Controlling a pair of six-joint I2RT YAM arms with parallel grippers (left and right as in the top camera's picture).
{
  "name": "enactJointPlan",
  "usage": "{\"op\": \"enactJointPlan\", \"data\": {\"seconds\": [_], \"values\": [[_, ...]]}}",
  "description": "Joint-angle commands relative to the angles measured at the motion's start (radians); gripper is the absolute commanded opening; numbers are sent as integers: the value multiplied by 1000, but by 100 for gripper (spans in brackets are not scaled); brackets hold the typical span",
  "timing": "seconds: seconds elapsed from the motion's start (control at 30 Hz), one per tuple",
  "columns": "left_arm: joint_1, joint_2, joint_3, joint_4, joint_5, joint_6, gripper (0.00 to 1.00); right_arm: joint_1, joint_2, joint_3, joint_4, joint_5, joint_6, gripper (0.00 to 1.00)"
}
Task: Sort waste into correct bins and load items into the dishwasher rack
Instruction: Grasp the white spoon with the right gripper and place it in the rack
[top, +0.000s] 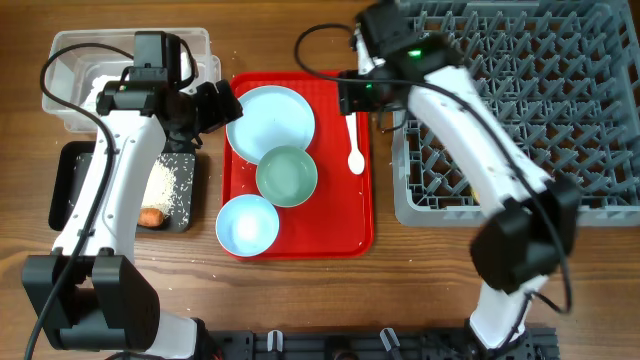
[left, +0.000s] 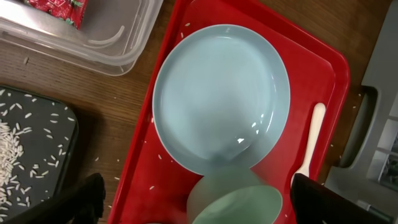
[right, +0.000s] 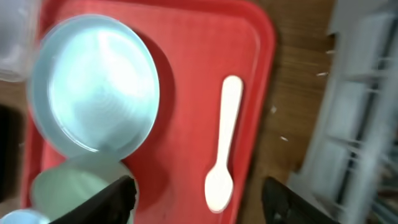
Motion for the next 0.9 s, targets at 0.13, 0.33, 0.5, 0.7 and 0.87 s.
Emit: {"op": "enactJointPlan", "data": {"seconds": [0.13,0.33,0.5,0.7,0.87], "values": [[5,13,0,-2,-6,-16,99,26,210,15,24,50,13,59],[5,13,0,-2,-6,-16,99,26,304,13,16,50,21,49],[5,13,0,-2,-6,-16,100,25,329,-27,40,71,43,46],[5,13,0,-2,-6,-17,100,25,329,-49,32,69,48,6],[5,13,0,-2,-6,-17,100,24,316,-31,0,68,59,4]]}}
